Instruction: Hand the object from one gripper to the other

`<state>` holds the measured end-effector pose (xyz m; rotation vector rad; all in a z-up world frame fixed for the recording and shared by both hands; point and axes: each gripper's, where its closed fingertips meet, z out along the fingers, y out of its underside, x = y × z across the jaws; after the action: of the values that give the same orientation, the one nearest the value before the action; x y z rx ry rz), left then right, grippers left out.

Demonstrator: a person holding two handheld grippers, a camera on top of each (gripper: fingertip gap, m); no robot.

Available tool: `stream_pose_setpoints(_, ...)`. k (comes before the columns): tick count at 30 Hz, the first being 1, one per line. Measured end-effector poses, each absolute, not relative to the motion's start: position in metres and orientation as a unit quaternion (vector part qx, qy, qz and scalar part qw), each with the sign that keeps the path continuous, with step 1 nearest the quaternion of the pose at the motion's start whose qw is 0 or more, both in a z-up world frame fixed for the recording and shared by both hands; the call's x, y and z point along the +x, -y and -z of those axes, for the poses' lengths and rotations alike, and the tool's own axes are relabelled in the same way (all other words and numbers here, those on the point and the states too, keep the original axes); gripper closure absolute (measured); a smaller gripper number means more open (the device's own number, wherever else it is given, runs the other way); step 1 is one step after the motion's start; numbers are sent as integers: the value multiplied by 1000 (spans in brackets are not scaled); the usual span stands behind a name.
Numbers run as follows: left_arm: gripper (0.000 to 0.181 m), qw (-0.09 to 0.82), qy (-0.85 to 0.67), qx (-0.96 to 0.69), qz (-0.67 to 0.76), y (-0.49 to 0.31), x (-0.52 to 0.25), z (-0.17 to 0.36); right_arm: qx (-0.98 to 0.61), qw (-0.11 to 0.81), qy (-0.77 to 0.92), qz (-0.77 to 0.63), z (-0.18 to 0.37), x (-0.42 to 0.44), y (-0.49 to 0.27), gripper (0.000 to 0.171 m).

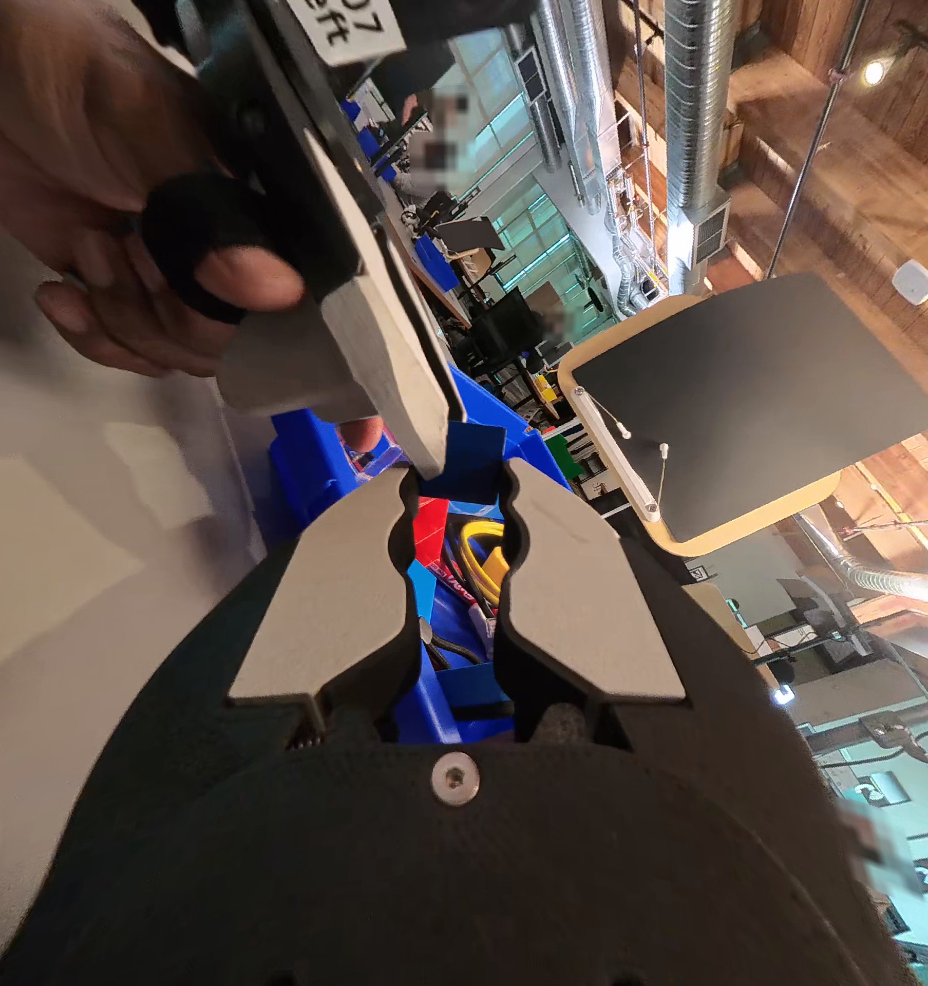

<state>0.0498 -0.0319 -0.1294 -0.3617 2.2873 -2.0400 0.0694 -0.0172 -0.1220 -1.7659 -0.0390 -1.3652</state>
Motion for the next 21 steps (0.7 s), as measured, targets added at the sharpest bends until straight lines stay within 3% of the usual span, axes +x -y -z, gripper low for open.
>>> stream_pose_setpoints(5,153,175,-738,-85,646,28,60,124,-719,479,-25,503,124,73,18,141)
stream_pose_setpoints(11,153,409,-704,-12,581,13,75,109,-724,608,-139,296,123,73,19,132)
stream_pose_setpoints(17,153,492,-687,71,530,19,66,111,-686,690,-210,98,119,65,13,122)
stream_pose_setpoints(21,153,504,-686,122,510,28,55,120,-675,701,-227,40,122,61,6,128)
